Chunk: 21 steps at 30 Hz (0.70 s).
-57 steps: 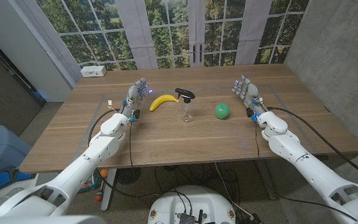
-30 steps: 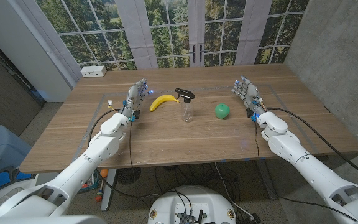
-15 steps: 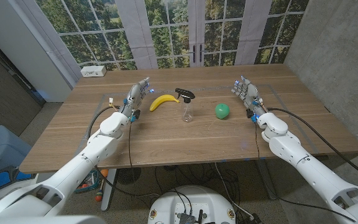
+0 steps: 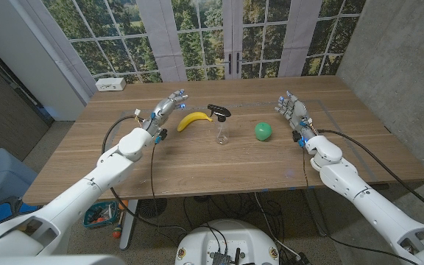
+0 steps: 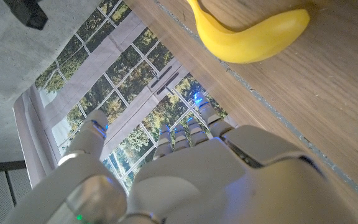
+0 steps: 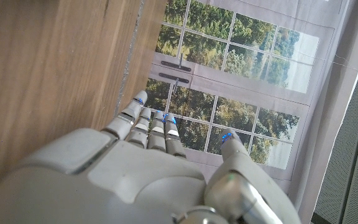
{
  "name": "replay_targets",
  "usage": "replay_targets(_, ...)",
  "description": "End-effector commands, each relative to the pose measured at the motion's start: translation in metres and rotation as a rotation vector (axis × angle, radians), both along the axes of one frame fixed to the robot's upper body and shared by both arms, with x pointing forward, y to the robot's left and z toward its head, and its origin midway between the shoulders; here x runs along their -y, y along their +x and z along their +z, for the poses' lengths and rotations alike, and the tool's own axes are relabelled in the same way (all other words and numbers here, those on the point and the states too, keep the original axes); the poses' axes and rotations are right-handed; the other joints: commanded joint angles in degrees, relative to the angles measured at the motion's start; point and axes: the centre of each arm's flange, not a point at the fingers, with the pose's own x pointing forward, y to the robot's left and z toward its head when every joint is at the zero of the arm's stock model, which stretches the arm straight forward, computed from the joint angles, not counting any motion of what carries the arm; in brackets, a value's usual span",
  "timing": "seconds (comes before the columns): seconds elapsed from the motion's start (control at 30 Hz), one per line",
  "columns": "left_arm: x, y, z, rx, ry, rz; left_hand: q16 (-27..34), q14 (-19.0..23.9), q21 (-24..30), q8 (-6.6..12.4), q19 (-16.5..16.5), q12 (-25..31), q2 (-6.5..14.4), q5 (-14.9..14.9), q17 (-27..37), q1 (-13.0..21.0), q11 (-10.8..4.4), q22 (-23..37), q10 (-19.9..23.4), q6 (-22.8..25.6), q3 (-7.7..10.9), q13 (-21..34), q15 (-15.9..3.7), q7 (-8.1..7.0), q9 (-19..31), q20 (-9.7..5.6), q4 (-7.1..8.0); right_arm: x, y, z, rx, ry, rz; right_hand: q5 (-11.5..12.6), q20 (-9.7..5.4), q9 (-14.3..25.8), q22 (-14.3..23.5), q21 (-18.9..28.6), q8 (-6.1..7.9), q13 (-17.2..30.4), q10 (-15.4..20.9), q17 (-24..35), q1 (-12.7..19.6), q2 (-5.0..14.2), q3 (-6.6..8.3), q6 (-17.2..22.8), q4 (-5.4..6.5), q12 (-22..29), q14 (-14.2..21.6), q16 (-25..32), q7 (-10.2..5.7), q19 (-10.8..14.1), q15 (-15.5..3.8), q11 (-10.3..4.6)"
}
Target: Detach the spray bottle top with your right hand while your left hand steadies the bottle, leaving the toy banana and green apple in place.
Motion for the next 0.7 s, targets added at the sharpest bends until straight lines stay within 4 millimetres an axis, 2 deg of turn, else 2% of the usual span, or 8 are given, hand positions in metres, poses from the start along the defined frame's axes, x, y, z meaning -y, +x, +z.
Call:
replay_targets(0.03,0.010,-0.014,0.004,0.056,0.177,0.091,0.0,0.5,-0.2,0.46,1.0,-0.1,-0.5,-0.2,0.1,1.4,-0.62,0.0,0.1,0.3,0.06,0.1,-1.31,-1.03,0.2,-1.56,-0.37,-0.001,-0.011,-0.008,0.003,0.009,-0.014,0.2,0.09,0.1,0.1,-0.2,0.49,0.1,0.4,0.1,-0.2,0.94,0.08,0.4,-0.29,0.2,0.5,0.4,0.03,0.5,0.27,0.21)
replay_targets(0.27,0.014,-0.020,0.005,0.067,0.278,0.129,0.1,1.2,-0.8,0.77,2.0,-0.2,-2.6,0.0,0.2,3.0,-0.94,0.0,0.1,1.1,-0.43,0.2,-1.62,-2.64,0.2,-1.65,-0.37,-0.003,-0.014,-0.010,0.005,0.014,-0.020,0.2,0.09,0.1,0.1,-0.3,0.51,0.1,0.4,0.0,-0.3,0.93,0.03,0.5,-0.27,0.3,0.5,0.5,0.03,0.5,0.31,0.17)
replay_targets(0.37,0.015,-0.022,0.005,0.072,0.313,0.149,0.0,1.3,-1.4,0.75,2.7,-0.2,-5.7,0.8,0.2,4.3,-0.98,0.0,0.1,1.2,-1.66,0.2,-1.58,-2.99,0.2,-1.56,-0.26,-0.004,-0.016,-0.008,0.009,0.005,-0.022,0.2,0.11,0.1,0.1,-0.4,0.50,0.1,0.4,0.0,-0.3,0.93,0.01,0.5,-0.27,0.3,0.5,0.5,0.01,0.6,0.25,0.23)
replay_targets(0.47,0.014,-0.024,0.006,0.077,0.339,0.159,-0.1,1.3,-2.4,0.42,3.1,-0.3,-8.7,2.4,0.2,6.1,-0.18,0.0,-0.1,0.6,-3.44,0.2,-0.94,-2.57,0.3,-0.93,-0.15,-0.006,-0.017,-0.007,0.013,0.007,-0.023,0.2,0.10,0.1,0.1,-0.4,0.50,0.1,0.4,0.0,-0.4,0.93,0.00,0.5,-0.26,0.2,0.5,0.5,0.02,0.6,0.28,0.16)
replay_targets(0.57,0.014,-0.025,0.006,0.076,0.370,0.170,-0.1,1.3,-3.2,0.06,3.4,-0.2,-9.5,3.8,0.3,7.7,0.63,0.0,-0.3,-0.1,-5.01,0.3,-0.25,-2.27,0.3,-0.23,-0.10,-0.007,-0.017,-0.006,0.013,0.004,-0.024,0.2,0.09,0.1,0.1,-0.5,0.49,0.1,0.4,-0.1,-0.4,0.95,-0.02,0.4,-0.24,0.3,0.5,0.5,-0.01,0.6,0.32,0.16)
replay_targets(0.7,0.016,-0.025,0.007,0.060,0.426,0.174,-0.4,0.6,-4.0,-0.48,3.4,-0.3,-9.6,5.1,0.3,9.2,1.26,0.0,-0.9,-1.3,-6.51,0.3,0.55,-2.31,0.3,0.49,-0.08,-0.009,-0.018,-0.005,0.014,0.002,-0.029,0.2,0.06,0.1,0.1,-0.6,0.50,0.1,0.4,-0.1,-0.5,0.96,-0.04,0.4,-0.21,0.3,0.5,0.6,-0.05,0.7,0.31,0.16)
